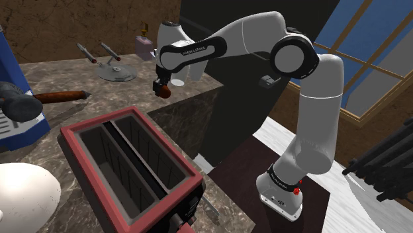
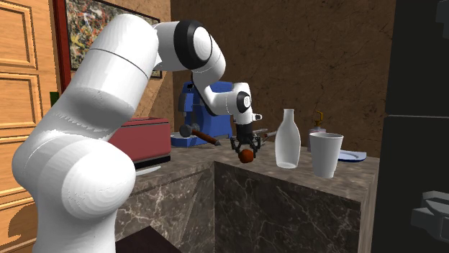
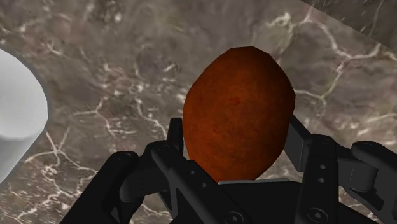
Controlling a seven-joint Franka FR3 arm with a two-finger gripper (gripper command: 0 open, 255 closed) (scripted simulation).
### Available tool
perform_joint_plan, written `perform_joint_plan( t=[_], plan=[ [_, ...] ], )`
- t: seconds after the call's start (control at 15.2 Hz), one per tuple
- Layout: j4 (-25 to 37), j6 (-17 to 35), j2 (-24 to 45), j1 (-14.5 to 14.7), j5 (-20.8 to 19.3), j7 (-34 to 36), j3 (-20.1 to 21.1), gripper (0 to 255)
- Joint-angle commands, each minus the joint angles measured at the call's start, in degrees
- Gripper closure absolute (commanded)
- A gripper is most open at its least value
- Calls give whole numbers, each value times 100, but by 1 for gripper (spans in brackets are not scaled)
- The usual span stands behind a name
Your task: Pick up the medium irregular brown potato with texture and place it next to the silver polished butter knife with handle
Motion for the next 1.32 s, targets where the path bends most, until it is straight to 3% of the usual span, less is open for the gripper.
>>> perform_joint_plan(
  t=[0.0, 0.53, 1.25],
  plan=[
    [0, 0, 0, 0, 0, 0, 0, 255],
    [0, 1, 1, 0, 0, 0, 0, 255],
    [381, -695, -317, -9, 67, -80, 32, 255]
  ],
)
